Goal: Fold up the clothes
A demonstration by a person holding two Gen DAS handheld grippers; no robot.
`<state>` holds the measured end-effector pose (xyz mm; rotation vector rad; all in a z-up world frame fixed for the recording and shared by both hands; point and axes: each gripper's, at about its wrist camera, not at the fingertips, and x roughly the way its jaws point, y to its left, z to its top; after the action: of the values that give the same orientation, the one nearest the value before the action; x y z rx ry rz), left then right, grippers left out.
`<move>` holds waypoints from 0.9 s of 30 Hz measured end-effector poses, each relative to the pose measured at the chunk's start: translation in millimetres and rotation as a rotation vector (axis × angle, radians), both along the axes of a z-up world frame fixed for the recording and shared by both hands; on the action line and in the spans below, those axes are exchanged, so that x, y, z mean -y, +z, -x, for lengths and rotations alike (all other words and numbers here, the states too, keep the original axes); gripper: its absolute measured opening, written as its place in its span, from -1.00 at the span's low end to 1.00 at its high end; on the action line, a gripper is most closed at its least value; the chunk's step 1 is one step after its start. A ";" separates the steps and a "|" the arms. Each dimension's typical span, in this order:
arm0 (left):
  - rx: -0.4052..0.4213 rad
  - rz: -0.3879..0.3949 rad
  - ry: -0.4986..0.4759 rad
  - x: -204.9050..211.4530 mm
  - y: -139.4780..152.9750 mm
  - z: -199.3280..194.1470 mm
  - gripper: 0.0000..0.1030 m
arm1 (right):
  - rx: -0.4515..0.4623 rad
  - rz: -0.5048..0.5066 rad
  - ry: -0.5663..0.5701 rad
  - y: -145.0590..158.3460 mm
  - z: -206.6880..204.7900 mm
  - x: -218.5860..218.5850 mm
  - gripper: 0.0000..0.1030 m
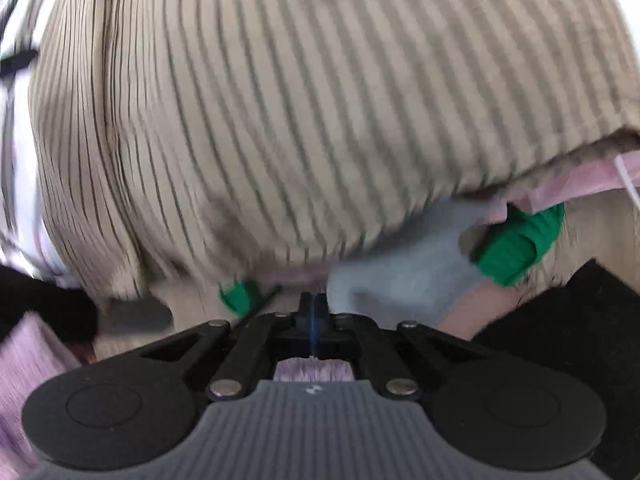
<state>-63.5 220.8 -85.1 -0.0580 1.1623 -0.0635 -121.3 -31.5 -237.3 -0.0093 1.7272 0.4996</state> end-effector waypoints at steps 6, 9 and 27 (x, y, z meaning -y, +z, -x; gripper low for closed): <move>0.000 -0.006 -0.006 -1.7 1.2 -0.5 -0.30 | 0.141 0.034 0.139 39.9 3.8 -4.7 -0.84; -0.004 -0.022 -0.014 -1.4 1.8 -3.9 -0.30 | 0.242 0.086 0.170 69.1 9.4 -3.9 -0.51; 0.216 -0.035 -0.123 47.6 42.3 -49.5 -0.09 | 0.551 0.150 0.468 114.2 -93.2 69.8 -0.14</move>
<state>-14.0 173.3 -42.8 0.0507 0.9501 -0.1543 -28.2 -101.3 -123.1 -0.6160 1.2073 0.6353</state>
